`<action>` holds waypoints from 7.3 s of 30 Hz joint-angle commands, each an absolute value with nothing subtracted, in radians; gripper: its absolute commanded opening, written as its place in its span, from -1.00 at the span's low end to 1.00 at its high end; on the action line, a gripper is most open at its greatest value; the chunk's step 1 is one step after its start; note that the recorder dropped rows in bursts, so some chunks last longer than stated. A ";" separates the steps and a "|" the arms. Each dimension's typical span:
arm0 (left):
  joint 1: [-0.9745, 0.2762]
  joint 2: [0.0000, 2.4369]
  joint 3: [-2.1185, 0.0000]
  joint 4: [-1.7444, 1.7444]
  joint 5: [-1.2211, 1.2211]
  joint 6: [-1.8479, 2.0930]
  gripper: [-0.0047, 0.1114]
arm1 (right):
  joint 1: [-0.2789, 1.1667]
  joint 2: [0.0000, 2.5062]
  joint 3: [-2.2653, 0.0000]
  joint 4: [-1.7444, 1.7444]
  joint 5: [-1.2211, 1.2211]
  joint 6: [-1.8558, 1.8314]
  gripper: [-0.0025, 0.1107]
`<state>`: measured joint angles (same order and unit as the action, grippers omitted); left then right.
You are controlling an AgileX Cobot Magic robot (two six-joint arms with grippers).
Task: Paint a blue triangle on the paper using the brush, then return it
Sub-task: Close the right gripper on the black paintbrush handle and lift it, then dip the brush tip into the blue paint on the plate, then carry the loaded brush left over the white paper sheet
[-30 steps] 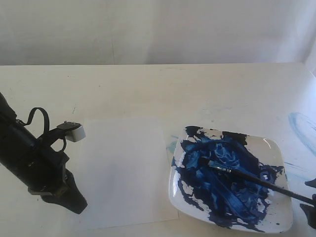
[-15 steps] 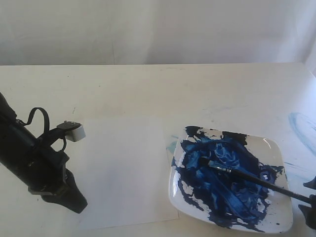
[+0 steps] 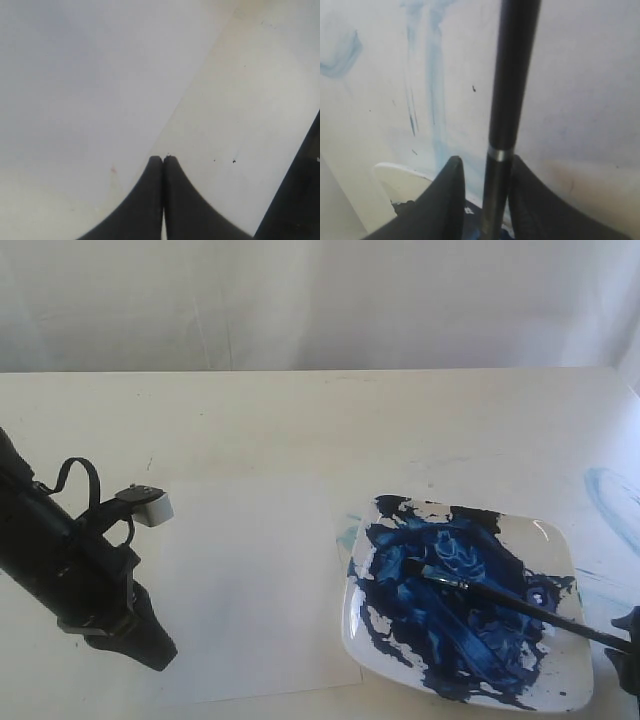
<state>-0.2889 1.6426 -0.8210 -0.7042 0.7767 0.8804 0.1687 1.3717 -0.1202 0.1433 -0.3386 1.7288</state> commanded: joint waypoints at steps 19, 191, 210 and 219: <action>-0.292 1.641 -0.815 -0.717 0.785 0.893 -0.92 | 0.160 1.374 -0.119 0.197 -0.903 1.640 -0.84; -0.292 1.737 -0.815 -0.650 0.689 0.840 -0.92 | 0.471 1.549 -0.801 -0.932 -1.048 0.780 -0.96; -0.292 1.753 -0.815 -0.642 0.674 0.840 -0.92 | 0.481 1.607 -0.826 -0.932 -1.038 0.780 -0.96; -0.292 1.776 -0.815 -0.638 0.672 0.840 -0.92 | 0.481 1.618 -0.826 -0.932 -1.019 0.780 -0.96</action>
<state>-0.2889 1.7625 -0.8210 -0.6343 0.6575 0.8335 0.4806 1.6115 -0.8177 -0.9397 -1.0206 0.7901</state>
